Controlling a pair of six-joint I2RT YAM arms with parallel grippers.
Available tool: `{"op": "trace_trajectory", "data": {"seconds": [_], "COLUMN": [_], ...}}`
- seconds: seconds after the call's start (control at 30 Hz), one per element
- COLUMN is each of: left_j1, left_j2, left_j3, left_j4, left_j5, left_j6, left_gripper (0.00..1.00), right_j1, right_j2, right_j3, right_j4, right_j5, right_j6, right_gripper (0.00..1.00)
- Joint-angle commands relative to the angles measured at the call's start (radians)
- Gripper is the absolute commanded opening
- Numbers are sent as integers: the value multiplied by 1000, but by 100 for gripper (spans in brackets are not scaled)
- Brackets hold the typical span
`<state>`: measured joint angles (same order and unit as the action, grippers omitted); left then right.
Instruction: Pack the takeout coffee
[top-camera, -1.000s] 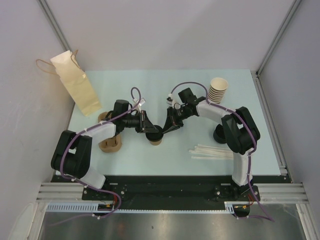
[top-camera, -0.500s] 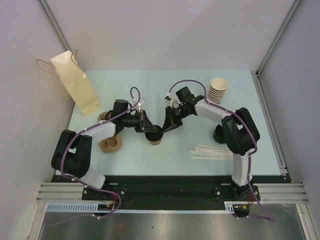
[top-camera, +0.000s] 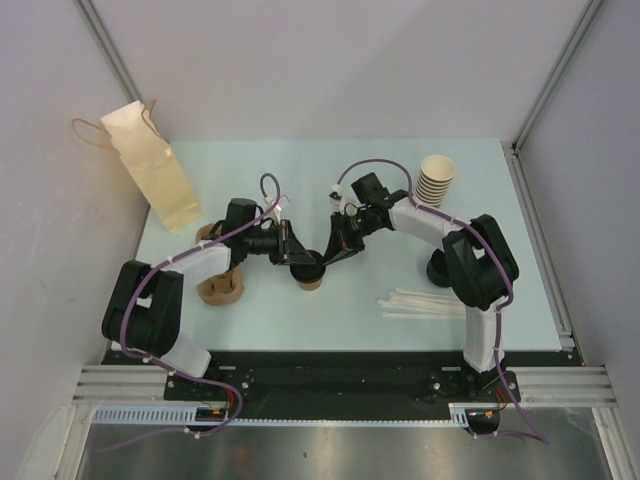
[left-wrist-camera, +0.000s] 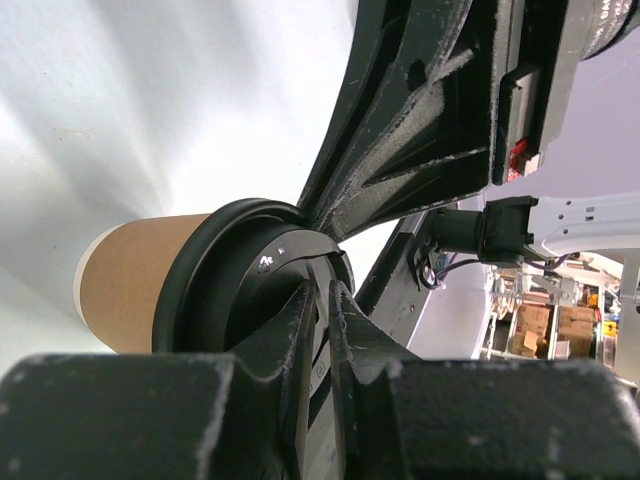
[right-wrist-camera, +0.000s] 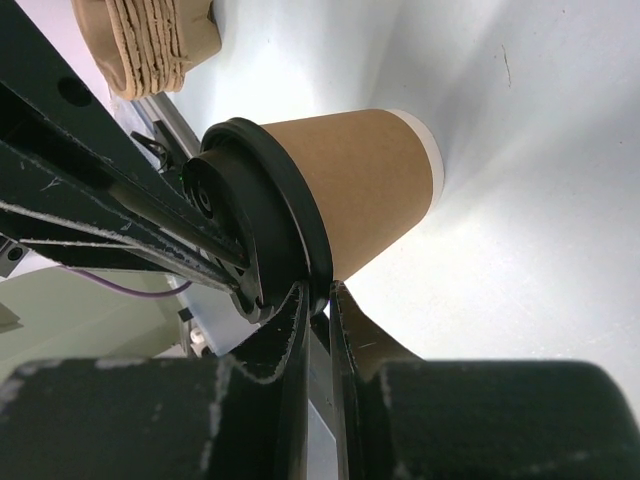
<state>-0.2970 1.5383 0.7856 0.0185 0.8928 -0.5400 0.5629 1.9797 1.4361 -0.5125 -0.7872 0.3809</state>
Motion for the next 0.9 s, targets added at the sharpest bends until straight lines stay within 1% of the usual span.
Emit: {"op": "trace_trajectory", "data": {"seconds": [0.0, 0.2, 0.33, 0.47, 0.5, 0.53, 0.67, 0.73, 0.87], "left_j1": [2, -1, 1, 28, 39, 53, 128, 148, 154], "left_j2": [-38, -102, -148, -213, -234, -240, -245, -247, -257], "left_j3": [1, 10, 26, 38, 31, 24, 4, -9, -28], "left_j4": [18, 67, 75, 11, -26, -54, -153, -169, -164], "left_j5": [-35, 11, 40, 23, 18, 17, 40, 44, 51], "left_j6": [15, -26, -35, -6, 12, 18, 77, 101, 103], "left_gripper": [17, 24, 32, 38, 39, 42, 44, 44, 44], "right_j1": [-8, -4, -4, -8, -8, -9, -12, -15, -34], "right_j2": [44, 44, 42, 38, 36, 34, 34, 34, 33], "right_j3": [-13, -14, -13, -14, -13, -13, -16, -19, -28], "right_j4": [29, 35, 40, 39, 39, 40, 61, 77, 98], "right_j5": [75, 63, 62, 59, 57, 49, -3, -33, -66], "right_j6": [-40, -34, -31, -31, -30, -30, -16, -4, 13], "right_gripper": [0, 0, 0, 0, 0, 0, 0, 0, 0]}}
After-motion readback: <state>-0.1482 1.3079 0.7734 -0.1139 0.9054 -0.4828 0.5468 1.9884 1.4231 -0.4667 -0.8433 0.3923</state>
